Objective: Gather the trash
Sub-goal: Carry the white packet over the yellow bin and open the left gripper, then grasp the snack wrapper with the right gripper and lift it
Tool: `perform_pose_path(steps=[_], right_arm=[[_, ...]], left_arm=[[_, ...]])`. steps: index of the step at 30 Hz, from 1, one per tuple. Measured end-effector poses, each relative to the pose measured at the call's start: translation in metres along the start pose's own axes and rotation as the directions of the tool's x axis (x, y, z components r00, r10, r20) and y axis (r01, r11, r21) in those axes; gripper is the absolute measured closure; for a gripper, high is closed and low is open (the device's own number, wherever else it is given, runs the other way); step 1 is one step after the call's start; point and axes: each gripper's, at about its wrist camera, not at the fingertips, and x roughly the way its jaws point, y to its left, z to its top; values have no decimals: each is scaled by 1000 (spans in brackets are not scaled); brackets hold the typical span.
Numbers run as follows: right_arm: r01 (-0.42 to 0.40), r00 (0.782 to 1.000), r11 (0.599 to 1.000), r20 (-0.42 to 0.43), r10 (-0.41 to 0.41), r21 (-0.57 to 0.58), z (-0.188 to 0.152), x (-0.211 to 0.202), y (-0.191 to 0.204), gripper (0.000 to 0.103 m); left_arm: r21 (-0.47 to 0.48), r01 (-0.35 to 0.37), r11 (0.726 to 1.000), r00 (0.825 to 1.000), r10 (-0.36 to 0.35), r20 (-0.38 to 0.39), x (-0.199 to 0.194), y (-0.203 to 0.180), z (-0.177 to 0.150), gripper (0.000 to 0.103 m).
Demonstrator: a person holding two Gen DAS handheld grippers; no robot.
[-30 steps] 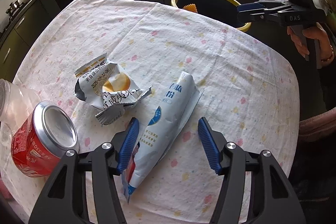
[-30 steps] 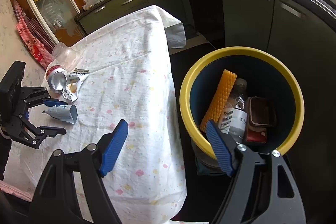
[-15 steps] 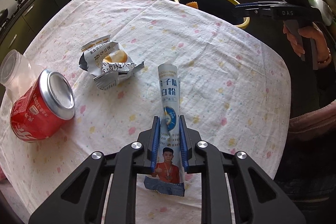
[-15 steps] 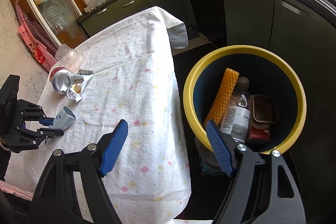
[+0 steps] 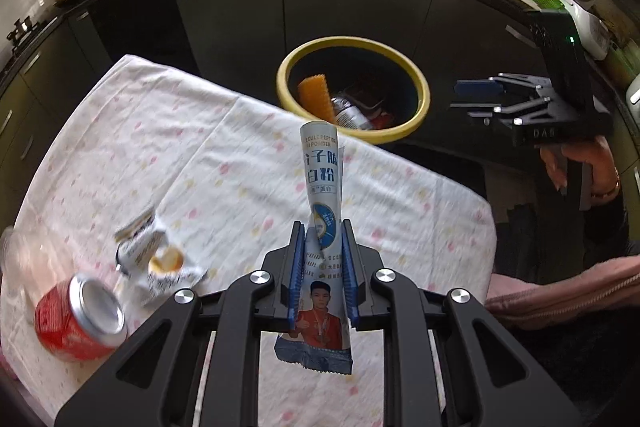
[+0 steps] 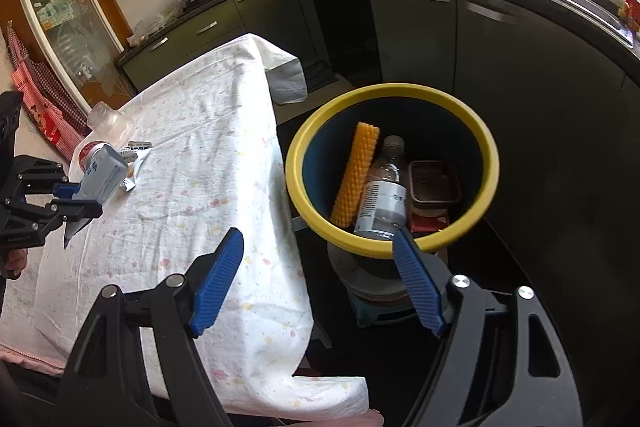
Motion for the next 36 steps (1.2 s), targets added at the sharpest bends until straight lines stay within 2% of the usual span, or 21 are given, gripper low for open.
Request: perform_pose_path(steps=[6, 8, 16, 18, 19, 20, 21, 24, 27, 30, 32, 36], right_arm=[[30, 999, 998, 29, -31, 54, -7, -14, -29, 30], [37, 999, 997, 37, -40, 72, -9, -17, -39, 30], [41, 998, 991, 32, -46, 129, -16, -18, -63, 30], [39, 999, 990, 32, -43, 135, -16, -17, -65, 30], [36, 999, 990, 33, -41, 138, -17, -16, -66, 30], [33, 999, 990, 34, -38, 140, -18, -17, -67, 30], [32, 999, 990, 37, -37, 141, -18, -17, -67, 29], [26, 999, 990, 40, -32, 141, -19, -17, -67, 28], [19, 999, 990, 37, -25, 137, -20, -15, -65, 28], [19, 1000, 992, 22, -21, 126, -20, -9, -60, 28], [14, 1000, 994, 10, -15, 111, -20, -4, -53, 28], [-9, 1000, 997, -14, 10, 72, -15, 8, -35, 28]], left_arm=[[85, 81, 993, 996, -83, 19, 39, -39, 81, 85], [100, 88, 991, 996, -90, 16, 55, -48, 104, 85], [58, 91, 994, 995, -93, 22, 120, -60, 180, 84], [30, 79, 996, 996, -80, 25, 133, -60, 188, 76], [22, 67, 997, 997, -68, 24, 138, -60, 190, 60], [17, 43, 999, 999, -43, 28, 142, -61, 192, 38], [12, 22, 1000, 999, -22, 41, 142, -60, 192, 33], [-16, 3, 1000, 998, -2, 60, 137, -60, 188, 32], [-53, -8, 999, 993, 14, 116, 111, -57, 171, 29], [-103, -30, 994, 983, 48, 177, 74, -50, 138, 22], [-139, -40, 990, 973, 70, 220, 46, -45, 111, 13], [-195, -113, 974, 946, 165, 278, -4, -39, 54, 11]])
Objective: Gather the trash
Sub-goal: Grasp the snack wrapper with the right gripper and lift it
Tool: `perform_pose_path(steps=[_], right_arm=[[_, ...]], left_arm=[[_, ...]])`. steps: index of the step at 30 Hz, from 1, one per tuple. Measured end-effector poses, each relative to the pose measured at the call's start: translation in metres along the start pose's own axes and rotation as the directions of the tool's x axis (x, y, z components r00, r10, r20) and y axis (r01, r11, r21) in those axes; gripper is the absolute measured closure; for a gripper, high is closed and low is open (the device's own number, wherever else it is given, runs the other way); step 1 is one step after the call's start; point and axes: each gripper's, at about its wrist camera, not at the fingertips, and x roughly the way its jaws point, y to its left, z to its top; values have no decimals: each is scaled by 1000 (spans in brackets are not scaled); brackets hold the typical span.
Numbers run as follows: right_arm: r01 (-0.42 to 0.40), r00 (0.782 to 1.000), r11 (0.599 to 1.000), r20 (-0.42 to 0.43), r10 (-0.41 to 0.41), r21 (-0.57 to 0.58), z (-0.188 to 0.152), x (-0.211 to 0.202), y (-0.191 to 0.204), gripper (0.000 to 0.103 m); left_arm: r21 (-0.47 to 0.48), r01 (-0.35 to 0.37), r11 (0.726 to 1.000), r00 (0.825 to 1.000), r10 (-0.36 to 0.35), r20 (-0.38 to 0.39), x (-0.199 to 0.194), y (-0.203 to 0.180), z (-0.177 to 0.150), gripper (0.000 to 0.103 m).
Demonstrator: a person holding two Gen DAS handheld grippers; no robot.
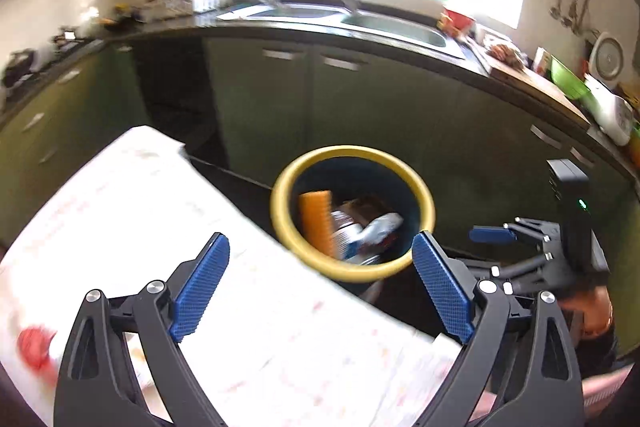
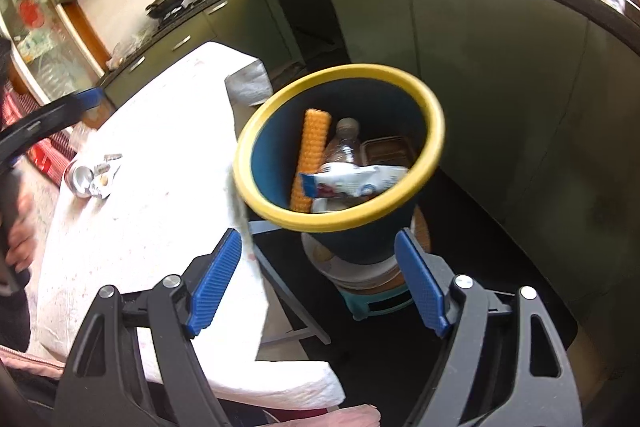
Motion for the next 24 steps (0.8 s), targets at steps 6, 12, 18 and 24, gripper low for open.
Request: perform_pose_path(steps=[6, 12, 18, 24], right_arm=[[-71, 997, 993, -25, 69, -98, 13, 20, 50, 28], [-168, 985, 942, -91, 148, -289, 31, 48, 130, 28], [-270, 959, 888, -180, 216, -372, 45, 78, 208, 28], [-303, 945, 872, -242, 222, -384, 64, 98, 267, 28]], left_arm=[[-158, -145, 977, 984, 159, 79, -80, 53, -60, 5], [-303, -277, 912, 949, 309, 62, -133, 100, -125, 5], [-372, -354, 858, 922, 387, 15, -160, 129, -177, 5], [-420, -346, 839, 924, 384, 4, -174, 143, -211, 5]])
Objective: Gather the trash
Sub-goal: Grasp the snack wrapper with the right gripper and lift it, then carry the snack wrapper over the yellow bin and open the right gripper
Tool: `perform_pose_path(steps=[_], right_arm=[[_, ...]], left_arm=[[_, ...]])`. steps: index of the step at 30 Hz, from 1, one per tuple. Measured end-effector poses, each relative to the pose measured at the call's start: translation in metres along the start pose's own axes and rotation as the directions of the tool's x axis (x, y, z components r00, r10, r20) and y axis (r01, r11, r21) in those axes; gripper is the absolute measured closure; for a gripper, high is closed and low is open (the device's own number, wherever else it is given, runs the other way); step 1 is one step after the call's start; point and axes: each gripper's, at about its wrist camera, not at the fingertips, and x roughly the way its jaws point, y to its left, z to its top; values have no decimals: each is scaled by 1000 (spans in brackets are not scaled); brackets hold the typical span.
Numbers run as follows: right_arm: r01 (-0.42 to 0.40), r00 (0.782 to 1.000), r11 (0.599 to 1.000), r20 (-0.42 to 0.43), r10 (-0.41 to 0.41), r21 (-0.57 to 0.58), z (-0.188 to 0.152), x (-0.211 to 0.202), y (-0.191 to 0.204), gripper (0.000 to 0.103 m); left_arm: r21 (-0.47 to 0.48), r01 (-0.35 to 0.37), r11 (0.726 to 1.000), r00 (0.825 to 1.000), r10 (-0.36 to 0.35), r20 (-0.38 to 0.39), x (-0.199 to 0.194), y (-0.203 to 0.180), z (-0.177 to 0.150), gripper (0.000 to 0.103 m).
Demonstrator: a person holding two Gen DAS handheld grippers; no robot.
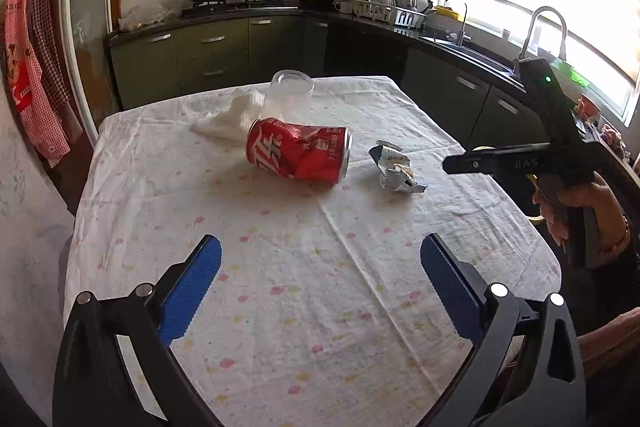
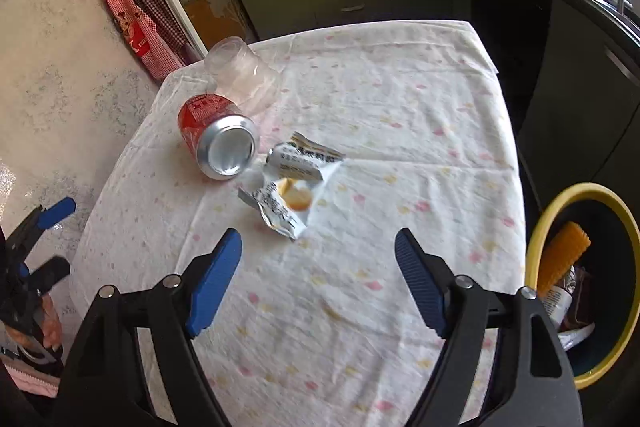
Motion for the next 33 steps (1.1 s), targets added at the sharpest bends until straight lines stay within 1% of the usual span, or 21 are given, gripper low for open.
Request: perform_pose_path(steps=[3, 7, 12, 16, 19, 20, 21, 23, 28, 29, 31, 33], right_arm=[[-7, 999, 999, -35, 8, 32, 17, 16, 6, 31], [3, 997, 996, -79, 4, 94, 28, 37, 4, 35], [51, 991, 994, -130, -38, 97, 34, 60, 12, 35], [101, 984, 992, -154, -88, 79, 34, 72, 20, 36], [129, 978, 989, -171, -116, 66, 34, 81, 23, 38], [146, 977, 988, -165, -136, 56, 34, 81, 25, 41], [159, 975, 986, -164, -149, 47, 34, 82, 27, 52], [157, 975, 987, -164, -149, 40, 34, 82, 29, 59], [144, 982, 989, -128, -139, 30, 30, 69, 35, 69], [139, 984, 990, -119, -135, 33, 29, 65, 35, 74], [130, 987, 991, -96, -126, 42, 26, 54, 33, 75], [121, 990, 991, -75, -117, 52, 22, 43, 31, 81]], left_arm=[[-13, 15, 1000, 1000, -15, 3, -3, 8, -5, 5], [-17, 15, 1000, 1000, -15, 9, -5, 16, -10, 5], [-16, 19, 1000, 1000, -19, 16, -8, 27, -15, 5], [-32, 38, 999, 999, -38, 14, -8, 34, -18, 5], [-37, 45, 998, 999, -45, 8, -7, 38, -21, 5], [-39, 45, 998, 999, -45, 7, -7, 40, -22, 5], [-43, 45, 998, 999, -45, 6, -7, 41, -23, 5], [-52, 49, 997, 999, -49, 2, -6, 44, -25, 5], [-62, 51, 997, 999, -51, -8, -4, 45, -27, 5], [-59, 49, 997, 999, -49, -6, -4, 44, -27, 5], [-51, 49, 998, 999, -49, -4, -5, 42, -27, 5], [-45, 50, 998, 999, -51, -4, -4, 39, -26, 5]])
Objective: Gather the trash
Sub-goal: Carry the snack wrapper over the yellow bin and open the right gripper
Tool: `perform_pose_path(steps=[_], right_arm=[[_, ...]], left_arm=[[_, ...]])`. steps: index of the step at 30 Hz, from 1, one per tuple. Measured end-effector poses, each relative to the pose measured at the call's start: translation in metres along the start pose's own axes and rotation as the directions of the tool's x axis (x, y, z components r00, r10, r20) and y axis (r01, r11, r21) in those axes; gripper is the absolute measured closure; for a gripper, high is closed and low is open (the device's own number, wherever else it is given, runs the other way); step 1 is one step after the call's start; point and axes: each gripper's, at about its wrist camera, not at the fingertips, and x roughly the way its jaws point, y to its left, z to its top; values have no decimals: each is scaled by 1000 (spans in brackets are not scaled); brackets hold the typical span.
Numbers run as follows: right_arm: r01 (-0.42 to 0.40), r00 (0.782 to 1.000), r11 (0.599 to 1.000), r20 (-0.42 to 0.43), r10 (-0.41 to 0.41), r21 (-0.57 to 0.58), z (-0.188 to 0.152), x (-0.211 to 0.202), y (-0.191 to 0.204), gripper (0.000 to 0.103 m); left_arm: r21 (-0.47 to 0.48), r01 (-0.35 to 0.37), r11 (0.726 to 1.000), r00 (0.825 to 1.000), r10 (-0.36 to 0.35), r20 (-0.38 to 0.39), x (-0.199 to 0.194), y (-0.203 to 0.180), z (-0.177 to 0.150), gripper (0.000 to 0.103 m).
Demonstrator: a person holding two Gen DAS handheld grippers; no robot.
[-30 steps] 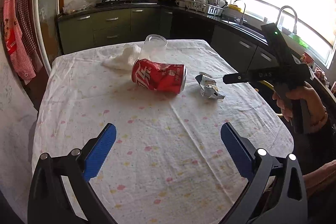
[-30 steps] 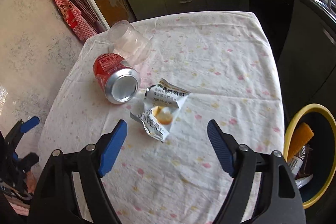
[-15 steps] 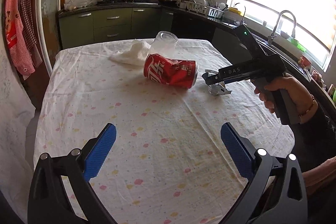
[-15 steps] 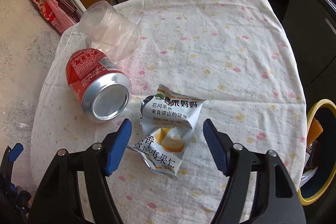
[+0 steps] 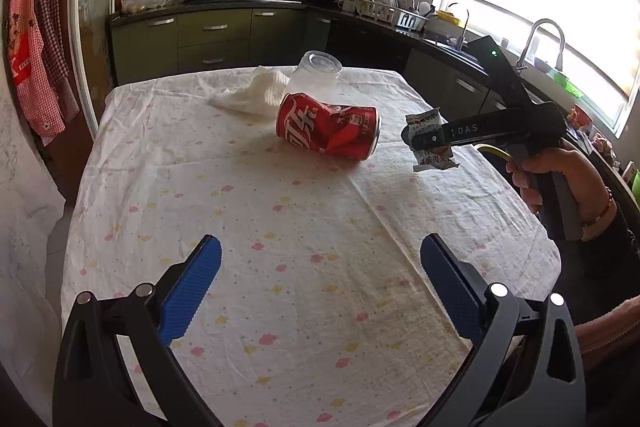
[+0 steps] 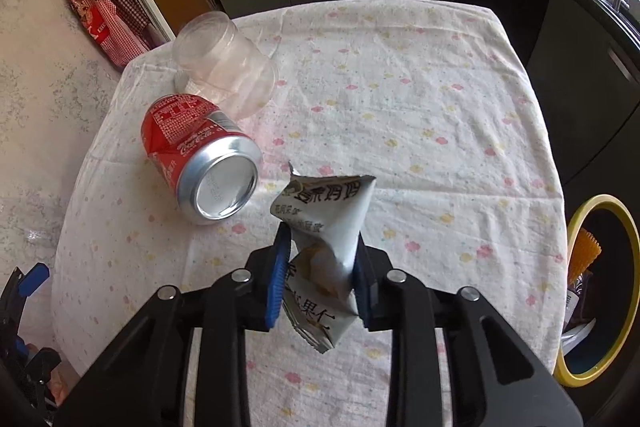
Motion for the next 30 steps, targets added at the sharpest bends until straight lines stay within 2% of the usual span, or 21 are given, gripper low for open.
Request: perform_pose_path(steps=[8, 12, 16, 19, 24, 28, 30], right_arm=[[-61, 995, 998, 80, 59, 26, -20, -46, -17, 82], [-51, 990, 997, 135, 43, 56, -30, -74, -35, 82], [9, 985, 991, 171, -33, 136, -41, -97, -77, 82], [68, 980, 972, 168, -108, 226, -53, -109, -122, 82], [184, 964, 921, 122, -238, 345, -75, -114, -190, 80], [236, 953, 881, 82, -293, 411, -86, -107, -233, 80], [260, 948, 873, 62, -312, 412, -86, -102, -246, 77]], left_arm=[[21, 3, 1000, 1000, -3, -10, 2, -12, 1, 5], [41, 6, 999, 1000, -5, -9, 2, -20, 2, 5], [55, 10, 998, 1000, -9, -12, 3, -26, 3, 5], [60, 16, 998, 1000, -15, -19, 5, -30, 2, 5], [83, 21, 996, 999, -18, -30, 11, -41, 4, 5], [98, 27, 995, 999, -24, -36, 14, -50, 7, 5], [107, 28, 994, 999, -24, -38, 15, -54, 7, 5]])
